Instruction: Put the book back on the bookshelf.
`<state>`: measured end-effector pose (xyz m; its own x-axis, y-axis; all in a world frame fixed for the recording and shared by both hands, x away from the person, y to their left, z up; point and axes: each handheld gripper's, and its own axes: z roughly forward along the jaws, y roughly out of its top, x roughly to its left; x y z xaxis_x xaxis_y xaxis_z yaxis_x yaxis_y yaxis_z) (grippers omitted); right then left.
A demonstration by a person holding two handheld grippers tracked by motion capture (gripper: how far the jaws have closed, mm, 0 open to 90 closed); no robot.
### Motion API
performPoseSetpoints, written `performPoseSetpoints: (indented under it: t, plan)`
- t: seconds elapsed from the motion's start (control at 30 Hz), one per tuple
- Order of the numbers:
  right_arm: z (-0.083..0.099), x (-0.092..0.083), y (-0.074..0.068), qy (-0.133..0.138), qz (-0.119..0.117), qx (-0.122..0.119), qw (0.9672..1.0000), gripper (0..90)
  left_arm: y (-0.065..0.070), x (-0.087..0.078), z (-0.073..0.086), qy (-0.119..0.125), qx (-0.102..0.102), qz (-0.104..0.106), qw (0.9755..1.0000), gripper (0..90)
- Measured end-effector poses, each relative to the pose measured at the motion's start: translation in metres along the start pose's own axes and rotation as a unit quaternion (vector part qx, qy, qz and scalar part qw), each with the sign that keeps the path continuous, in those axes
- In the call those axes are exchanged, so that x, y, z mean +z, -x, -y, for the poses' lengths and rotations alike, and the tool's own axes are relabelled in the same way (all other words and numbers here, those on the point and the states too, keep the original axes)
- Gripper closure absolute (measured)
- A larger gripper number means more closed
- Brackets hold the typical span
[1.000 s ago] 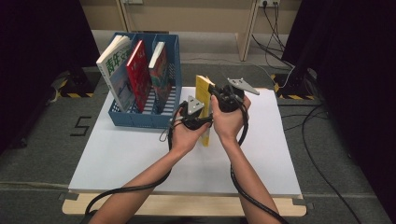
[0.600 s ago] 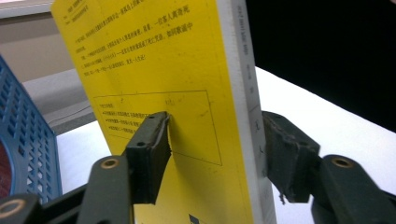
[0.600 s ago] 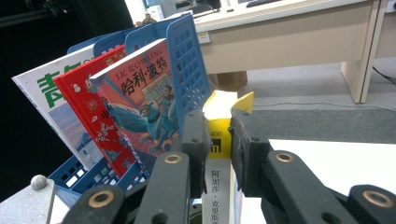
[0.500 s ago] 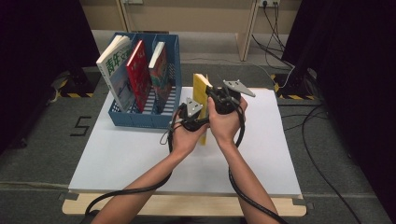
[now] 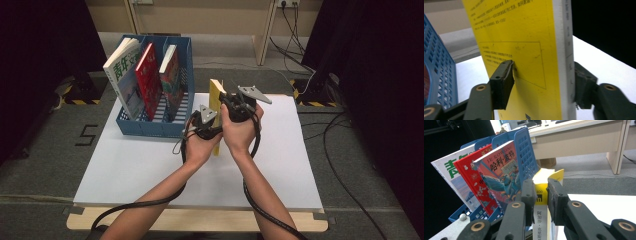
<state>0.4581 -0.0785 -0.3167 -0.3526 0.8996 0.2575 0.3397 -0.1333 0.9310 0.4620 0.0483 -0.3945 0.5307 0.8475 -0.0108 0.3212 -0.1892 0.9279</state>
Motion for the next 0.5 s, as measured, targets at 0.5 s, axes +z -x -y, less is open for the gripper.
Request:
performPoseSetpoints:
  t: [0.5]
  plan:
    - [-0.003, 0.003, -0.008, -0.019, -0.004, 0.010, 0.9998, 75.5, -0.005, -0.011, 0.001, -0.012, -0.009, -0.006, 0.9999, 58.2]
